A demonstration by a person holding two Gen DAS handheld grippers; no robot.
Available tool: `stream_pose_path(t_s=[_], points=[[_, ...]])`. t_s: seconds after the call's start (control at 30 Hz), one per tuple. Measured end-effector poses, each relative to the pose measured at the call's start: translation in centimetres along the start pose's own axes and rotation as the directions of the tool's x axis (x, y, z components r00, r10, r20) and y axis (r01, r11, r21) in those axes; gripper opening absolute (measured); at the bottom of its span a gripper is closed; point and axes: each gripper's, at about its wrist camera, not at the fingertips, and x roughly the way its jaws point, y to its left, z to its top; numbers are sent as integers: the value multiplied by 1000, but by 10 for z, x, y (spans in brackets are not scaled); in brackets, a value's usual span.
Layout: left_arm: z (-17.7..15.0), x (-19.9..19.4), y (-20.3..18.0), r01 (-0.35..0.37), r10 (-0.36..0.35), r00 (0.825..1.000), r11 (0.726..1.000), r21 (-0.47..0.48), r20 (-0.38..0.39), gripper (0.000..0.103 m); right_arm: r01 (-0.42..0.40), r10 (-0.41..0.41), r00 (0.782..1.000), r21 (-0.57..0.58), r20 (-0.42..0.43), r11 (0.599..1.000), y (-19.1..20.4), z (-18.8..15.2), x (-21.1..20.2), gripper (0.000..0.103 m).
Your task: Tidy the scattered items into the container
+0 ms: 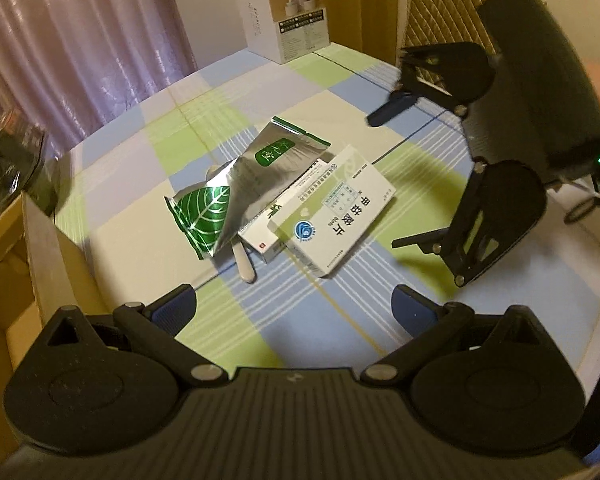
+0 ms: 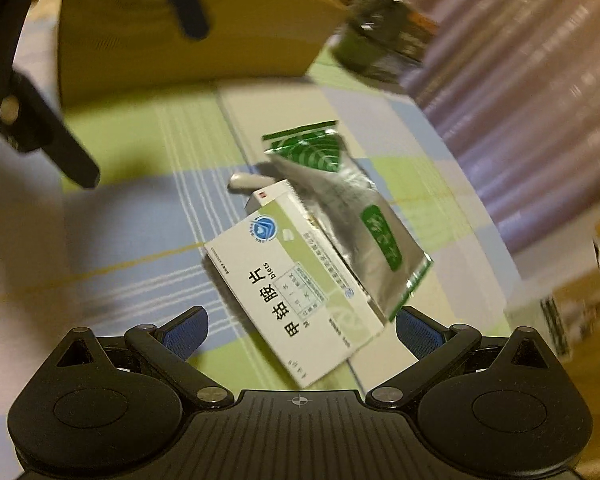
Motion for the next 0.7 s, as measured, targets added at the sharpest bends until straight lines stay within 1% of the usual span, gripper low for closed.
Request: stream_pose_path(t_s=[0.17, 0.27, 0.47, 0.7], points=[[0, 10, 2, 20, -20, 1000, 1000, 0, -3, 102, 2, -4, 1000, -142, -11, 990, 8, 3, 22, 103], [-2, 15, 0, 25, -25, 1000, 1000, -1, -5, 102, -5, 1, 1000, -197, -22, 980, 9, 4, 32, 103], [-4, 25, 0, 32, -32, 999, 999, -17, -13, 102, -30, 26, 999, -204, -22, 979, 3, 5, 43, 103], [-7, 32, 1, 18, -18, 1000, 1000, -10, -23, 102, -68, 65, 998, -210, -25, 975, 2, 6, 47, 103]])
